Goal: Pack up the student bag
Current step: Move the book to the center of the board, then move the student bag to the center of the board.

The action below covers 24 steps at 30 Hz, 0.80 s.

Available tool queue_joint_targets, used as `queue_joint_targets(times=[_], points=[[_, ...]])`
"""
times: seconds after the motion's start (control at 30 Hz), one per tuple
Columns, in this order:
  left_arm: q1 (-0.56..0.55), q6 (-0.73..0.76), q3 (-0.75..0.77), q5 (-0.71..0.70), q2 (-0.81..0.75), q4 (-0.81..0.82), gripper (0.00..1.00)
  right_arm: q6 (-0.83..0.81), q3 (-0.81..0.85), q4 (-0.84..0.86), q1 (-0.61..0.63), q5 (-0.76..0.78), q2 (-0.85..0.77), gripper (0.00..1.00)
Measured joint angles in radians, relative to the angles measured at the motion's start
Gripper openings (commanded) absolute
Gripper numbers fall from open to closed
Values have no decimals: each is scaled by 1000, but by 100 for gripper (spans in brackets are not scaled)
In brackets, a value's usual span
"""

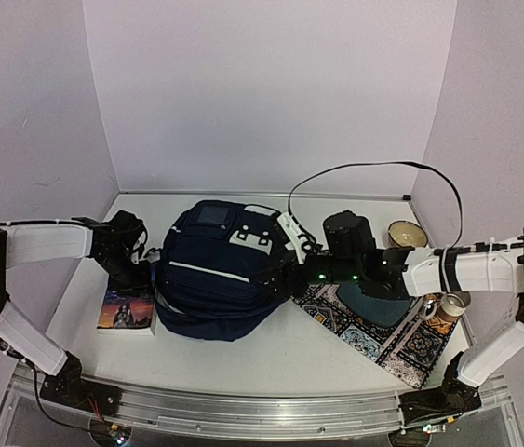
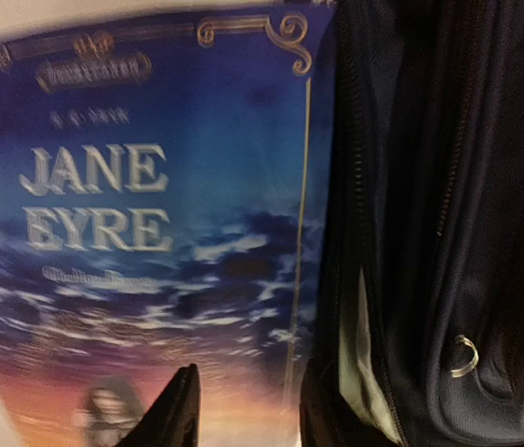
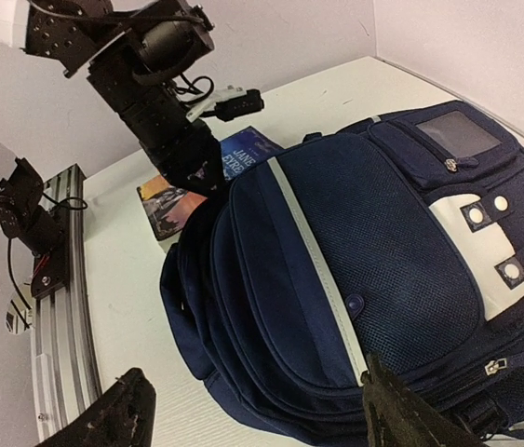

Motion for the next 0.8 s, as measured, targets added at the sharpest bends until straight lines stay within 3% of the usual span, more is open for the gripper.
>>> queue_joint_targets(times=[0.2,0.43,0.6,0.8], points=[[8,-52,1,-78,-81,-48,57,1,-7,-4,32,23,0,77],[-121,-123,-12,-139,-58,-64,64,8,-18,-9,82,48,28,78],[-202,-183,-40,-170,-58,-62,68,7,-16,-10,155,46,103,76],[-215,-213,-59,-192,-92,-63,72,2,29,-12,248,-16,246,72]])
